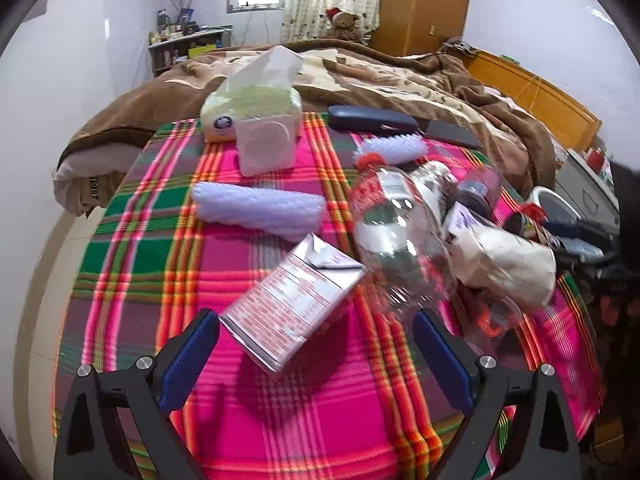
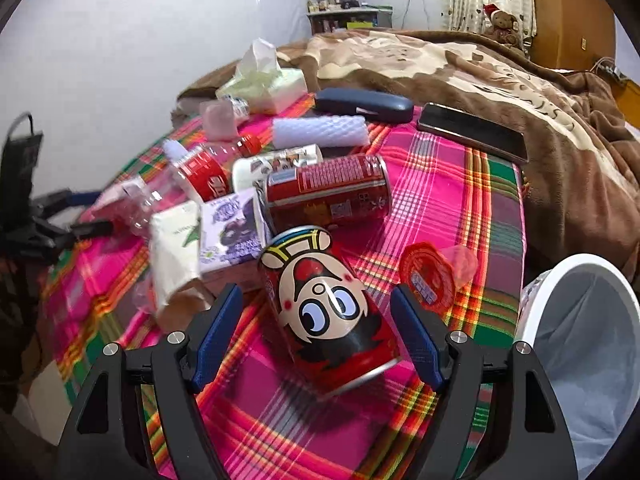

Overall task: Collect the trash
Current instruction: 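Grasp the pink juice carton with the left gripper while the right grasps the red cartoon can, then carry both items over the white bin and open both grippers to drop them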

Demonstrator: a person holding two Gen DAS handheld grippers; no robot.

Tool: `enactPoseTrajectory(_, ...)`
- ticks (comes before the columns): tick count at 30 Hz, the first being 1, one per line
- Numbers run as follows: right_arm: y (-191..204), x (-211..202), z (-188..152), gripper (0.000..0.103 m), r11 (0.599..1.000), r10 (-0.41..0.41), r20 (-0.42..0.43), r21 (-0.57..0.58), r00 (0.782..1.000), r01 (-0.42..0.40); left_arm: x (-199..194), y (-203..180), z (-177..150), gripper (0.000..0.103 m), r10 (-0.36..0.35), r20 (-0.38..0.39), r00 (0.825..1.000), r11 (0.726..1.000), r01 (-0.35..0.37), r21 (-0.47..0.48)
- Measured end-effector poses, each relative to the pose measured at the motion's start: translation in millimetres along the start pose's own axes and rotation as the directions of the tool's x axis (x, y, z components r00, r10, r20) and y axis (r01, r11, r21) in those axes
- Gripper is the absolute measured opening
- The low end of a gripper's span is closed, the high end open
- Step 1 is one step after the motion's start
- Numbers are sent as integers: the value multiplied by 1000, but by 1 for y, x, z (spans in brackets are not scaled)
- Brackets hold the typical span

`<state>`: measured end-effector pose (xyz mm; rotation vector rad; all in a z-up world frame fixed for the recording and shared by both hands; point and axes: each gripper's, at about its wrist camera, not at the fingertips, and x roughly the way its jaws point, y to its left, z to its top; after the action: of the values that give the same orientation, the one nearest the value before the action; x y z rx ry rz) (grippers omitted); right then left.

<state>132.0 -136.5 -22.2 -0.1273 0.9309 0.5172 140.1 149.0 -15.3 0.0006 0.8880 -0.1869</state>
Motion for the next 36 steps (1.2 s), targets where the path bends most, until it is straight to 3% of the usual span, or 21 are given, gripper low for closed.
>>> enactPoseTrajectory(4, -1, 7, -1, 78, 1000, 1, -11, 15, 1000, -1, 4, 6, 11, 98, 48, 14, 999, 998, -49, 40)
enactPoseTrajectory(7, -3, 8, -2, 78, 999, -4, -14, 32, 1000, 5, 19, 7, 14, 98, 15, -47, 999, 998, -12, 61)
enactPoseTrajectory(10, -3, 7, -3, 76, 999, -14, -4, 43, 1000, 14, 27, 8, 11, 88, 22, -58, 998, 998, -18, 63)
enactPoseTrajectory(12, -3, 7, -4, 64, 998, -13, 1, 59, 1000, 13, 28, 8, 10, 82, 22, -63, 998, 999, -19, 50)
enactPoseTrajectory(17, 1, 4, -8, 60, 998, 12, -5, 59, 1000, -12, 31, -1, 2, 66, -5, -95, 995, 998, 11, 68)
enactPoseTrajectory(25, 3, 12, -12, 60, 998, -8, -30, 60, 1000, 9, 35, -8, 0, 64, -33, -103, 994, 999, 37, 29)
enactPoseTrajectory(32, 2, 5, -16, 57, 995, -21, 6, 97, 1000, 20, 33, -10, -1, 36, -21, -92, 996, 1000, 21, -10)
enactPoseTrajectory(36, 2, -1, -20, 56, 993, -20, 34, 115, 999, 16, 23, -12, -4, 36, -13, -57, 998, 999, 10, -43)
